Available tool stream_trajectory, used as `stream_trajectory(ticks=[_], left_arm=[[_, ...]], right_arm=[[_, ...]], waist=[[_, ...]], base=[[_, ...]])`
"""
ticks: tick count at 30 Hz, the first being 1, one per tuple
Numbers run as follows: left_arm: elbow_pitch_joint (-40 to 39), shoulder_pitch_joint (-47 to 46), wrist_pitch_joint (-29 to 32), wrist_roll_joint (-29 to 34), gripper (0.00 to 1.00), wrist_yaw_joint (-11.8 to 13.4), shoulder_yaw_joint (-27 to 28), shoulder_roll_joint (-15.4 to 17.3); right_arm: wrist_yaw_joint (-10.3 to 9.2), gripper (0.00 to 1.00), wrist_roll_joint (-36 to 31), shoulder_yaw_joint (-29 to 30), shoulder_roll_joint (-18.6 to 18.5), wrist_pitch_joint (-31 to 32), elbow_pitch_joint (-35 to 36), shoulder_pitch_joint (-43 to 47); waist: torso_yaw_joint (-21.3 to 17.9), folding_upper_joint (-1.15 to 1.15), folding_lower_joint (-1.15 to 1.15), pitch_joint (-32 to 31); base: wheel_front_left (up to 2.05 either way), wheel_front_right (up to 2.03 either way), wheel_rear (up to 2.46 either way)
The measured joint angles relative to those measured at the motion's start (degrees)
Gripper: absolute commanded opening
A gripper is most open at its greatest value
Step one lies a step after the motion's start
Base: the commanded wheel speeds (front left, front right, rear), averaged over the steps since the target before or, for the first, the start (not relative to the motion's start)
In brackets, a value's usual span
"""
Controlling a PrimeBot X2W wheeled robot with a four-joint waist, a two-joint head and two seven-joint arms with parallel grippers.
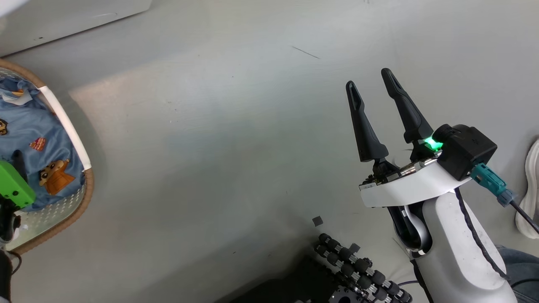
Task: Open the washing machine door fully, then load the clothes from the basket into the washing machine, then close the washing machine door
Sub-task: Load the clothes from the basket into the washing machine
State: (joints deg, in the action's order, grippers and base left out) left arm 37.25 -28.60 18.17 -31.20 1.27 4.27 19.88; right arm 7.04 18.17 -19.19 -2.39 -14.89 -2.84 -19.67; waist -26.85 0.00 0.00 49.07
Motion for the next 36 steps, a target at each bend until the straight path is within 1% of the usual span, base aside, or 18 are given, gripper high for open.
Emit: stream_trajectory(ticks=[4,9,17,26,36], left_arm=[[0.76,-1.43,0.45,0.48,1.00,0.48,0.04,1.27],[1.24,-2.88,0.48,0.90,1.00,0.80,0.08,2.12],[2.74,-5.93,0.96,1.48,1.00,0.80,-1.07,2.14],[4.59,-8.09,0.83,1.98,1.00,0.78,-1.46,2.57],[6.42,-11.50,-0.68,4.75,1.00,0.69,-4.17,2.56]], right_arm=[[0.00,1.00,0.52,-0.52,0.02,0.00,0.19,-0.13],[0.00,1.00,1.07,-0.85,0.11,0.00,0.43,-0.23],[0.00,1.00,1.07,0.88,0.15,0.00,0.64,-0.21],[0.00,1.00,1.05,1.12,0.21,0.00,0.81,-0.06],[0.00,1.00,0.37,3.47,0.29,0.00,1.60,0.34]], waist=[[-0.64,0.00,0.00,1.13],[-1.44,0.00,0.00,2.70],[-1.54,0.00,0.00,4.88],[-1.08,0.00,0.00,6.30],[-0.65,0.00,0.00,7.32]], base=[[0.00,0.00,0.00],[0.00,0.00,0.00],[0.00,0.00,0.00],[0.00,0.00,0.00],[0.00,0.00,0.00]])
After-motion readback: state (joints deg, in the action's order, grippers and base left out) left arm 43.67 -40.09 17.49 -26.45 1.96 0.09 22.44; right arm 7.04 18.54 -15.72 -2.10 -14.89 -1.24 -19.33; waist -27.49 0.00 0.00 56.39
